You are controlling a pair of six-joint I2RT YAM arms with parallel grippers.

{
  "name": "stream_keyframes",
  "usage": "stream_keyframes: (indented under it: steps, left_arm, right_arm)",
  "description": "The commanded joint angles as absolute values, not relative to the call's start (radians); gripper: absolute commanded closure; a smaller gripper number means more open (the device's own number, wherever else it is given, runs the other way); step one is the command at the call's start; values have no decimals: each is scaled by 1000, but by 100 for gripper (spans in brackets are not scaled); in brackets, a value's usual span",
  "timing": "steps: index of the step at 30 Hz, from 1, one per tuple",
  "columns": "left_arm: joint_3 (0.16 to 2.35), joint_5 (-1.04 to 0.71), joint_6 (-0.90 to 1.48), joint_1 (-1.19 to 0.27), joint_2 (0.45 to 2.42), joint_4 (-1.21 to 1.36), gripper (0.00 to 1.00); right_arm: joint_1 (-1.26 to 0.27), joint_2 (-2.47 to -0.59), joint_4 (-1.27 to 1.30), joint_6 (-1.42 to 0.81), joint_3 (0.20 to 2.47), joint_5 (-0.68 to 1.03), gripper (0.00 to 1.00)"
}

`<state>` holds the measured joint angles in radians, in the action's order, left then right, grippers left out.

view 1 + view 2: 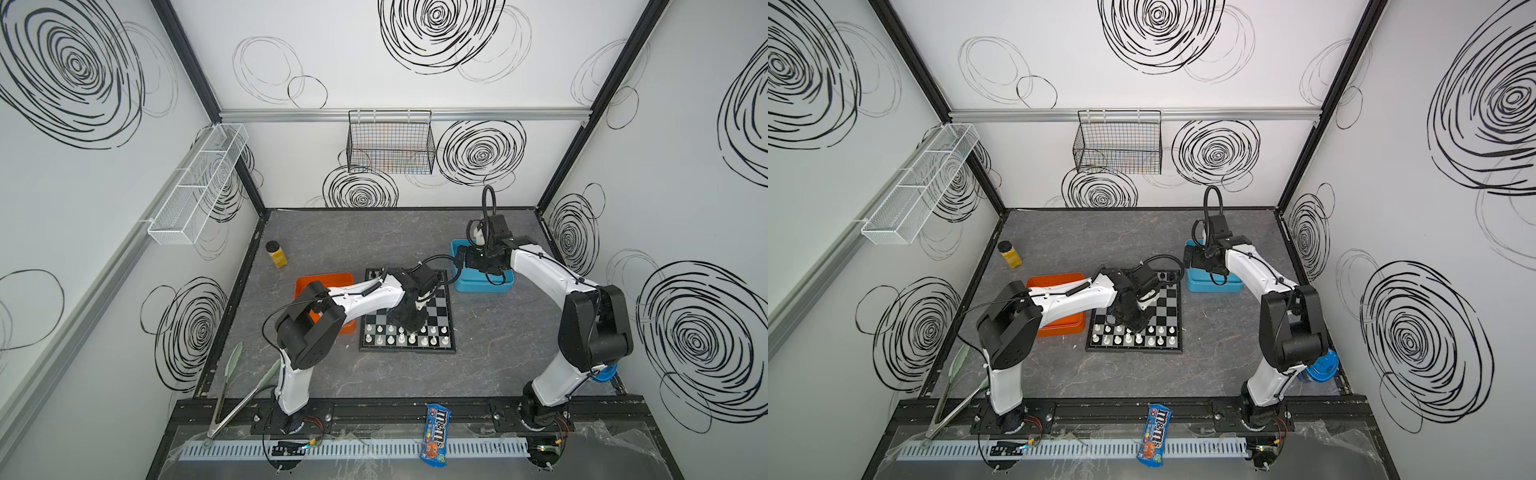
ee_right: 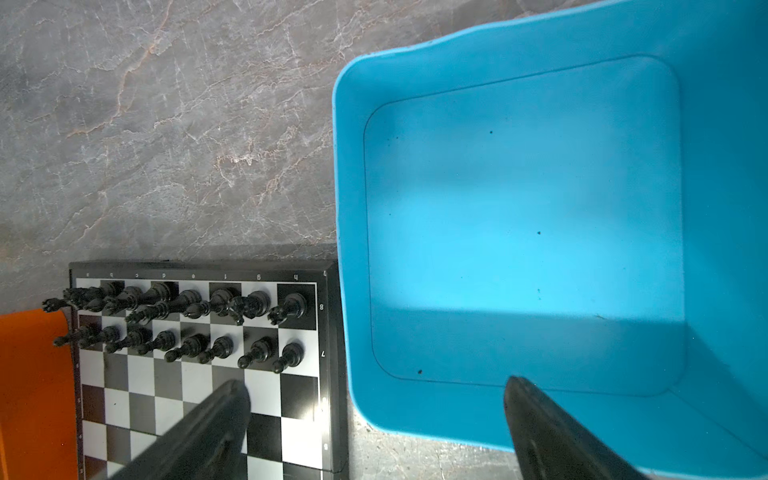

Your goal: Set up the chess pieces on the board

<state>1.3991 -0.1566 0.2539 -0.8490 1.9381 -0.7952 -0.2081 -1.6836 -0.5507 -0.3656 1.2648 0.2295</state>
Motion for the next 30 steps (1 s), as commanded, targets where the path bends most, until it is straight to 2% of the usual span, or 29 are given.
stream_keyframes:
  steps: [1, 8, 20, 25, 28, 30]
  left_arm:
    - [1430, -154, 240, -853, 1948, -825, 75]
    - [1454, -131, 239, -846, 1935, -847, 72]
    - [1547, -112, 244, -772, 1877, -868, 60]
    - [1582, -109, 243, -699, 1839, -855, 45]
    - [1604, -130, 241, -619, 1805, -846, 30]
    - [1618, -171, 241, -540, 1776, -833, 24]
  right_arm:
    - [-202, -1664, -545, -362, 1267, 225, 0]
    - [-202, -1666, -549, -363, 1283, 222, 0]
    - [-202, -1703, -581, -349, 1369, 210, 0]
    - [-195, -1751, -630, -324, 1468, 188, 0]
    - [-176, -1774, -650, -310, 1534, 175, 0]
    - [-150, -1781, -650, -306, 1567, 181, 0]
